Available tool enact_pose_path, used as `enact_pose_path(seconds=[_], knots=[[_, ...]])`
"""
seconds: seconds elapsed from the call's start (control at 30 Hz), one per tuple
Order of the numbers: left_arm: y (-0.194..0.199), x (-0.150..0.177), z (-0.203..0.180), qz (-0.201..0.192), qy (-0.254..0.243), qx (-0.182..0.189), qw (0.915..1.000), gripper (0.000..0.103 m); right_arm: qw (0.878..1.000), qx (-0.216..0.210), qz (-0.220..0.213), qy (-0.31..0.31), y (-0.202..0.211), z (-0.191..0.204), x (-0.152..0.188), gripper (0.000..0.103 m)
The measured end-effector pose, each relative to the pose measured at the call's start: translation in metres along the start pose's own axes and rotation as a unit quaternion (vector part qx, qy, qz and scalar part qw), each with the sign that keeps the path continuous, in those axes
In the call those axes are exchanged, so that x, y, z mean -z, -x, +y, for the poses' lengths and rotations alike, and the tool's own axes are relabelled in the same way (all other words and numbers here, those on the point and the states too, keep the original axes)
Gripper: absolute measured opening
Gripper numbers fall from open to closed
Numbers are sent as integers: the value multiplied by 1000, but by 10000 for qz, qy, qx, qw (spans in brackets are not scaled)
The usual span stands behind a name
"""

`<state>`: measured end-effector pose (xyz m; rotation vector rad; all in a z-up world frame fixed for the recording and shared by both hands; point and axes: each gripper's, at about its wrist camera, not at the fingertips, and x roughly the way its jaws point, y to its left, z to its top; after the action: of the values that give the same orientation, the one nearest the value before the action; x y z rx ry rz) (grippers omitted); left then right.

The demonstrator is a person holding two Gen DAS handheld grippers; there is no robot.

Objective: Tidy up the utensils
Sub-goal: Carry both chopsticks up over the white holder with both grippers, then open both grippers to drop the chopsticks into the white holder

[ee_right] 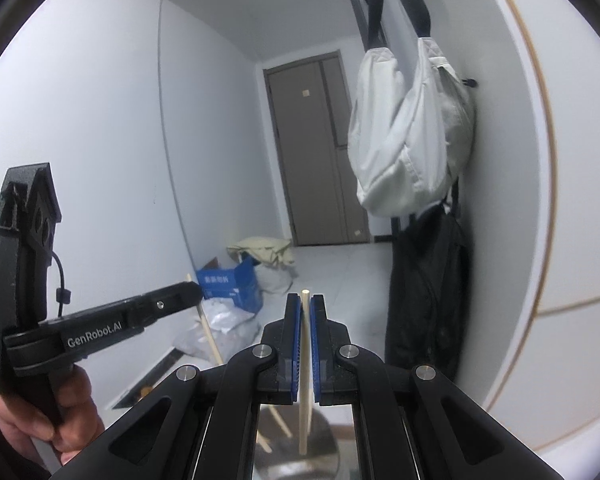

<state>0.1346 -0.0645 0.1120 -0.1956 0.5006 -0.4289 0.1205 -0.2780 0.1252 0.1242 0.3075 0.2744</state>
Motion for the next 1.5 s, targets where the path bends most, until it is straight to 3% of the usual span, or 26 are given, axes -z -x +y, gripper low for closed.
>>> enact_pose_path(seconds=[0.33,0.77,1.07,1.23,1.33,1.43,1.5], knots=[[-19,2,32,-43,294,-326,9990,0,9990,-134,306,299,-56,10,0,4],[-34,20,56,-139,729,-255,9969,0,9932,-185,929,679,-98,30,41,4],[-50,36,61,322,708,-165,9968,0,9874,-219,1403,699,-112,29,68,4],[-54,43,58,753,469,-100,9960,0,9848,-271,1656,457,-117,20,79,7],[-53,44,63,1009,582,-36,9932,1,9846,-239,1704,305,-114,16,83,11],[-45,42,66,1023,690,-149,9922,15,9871,-184,1582,158,-101,10,82,22],[-36,39,65,959,732,-241,9924,35,9892,-87,1461,62,-89,6,80,35]])
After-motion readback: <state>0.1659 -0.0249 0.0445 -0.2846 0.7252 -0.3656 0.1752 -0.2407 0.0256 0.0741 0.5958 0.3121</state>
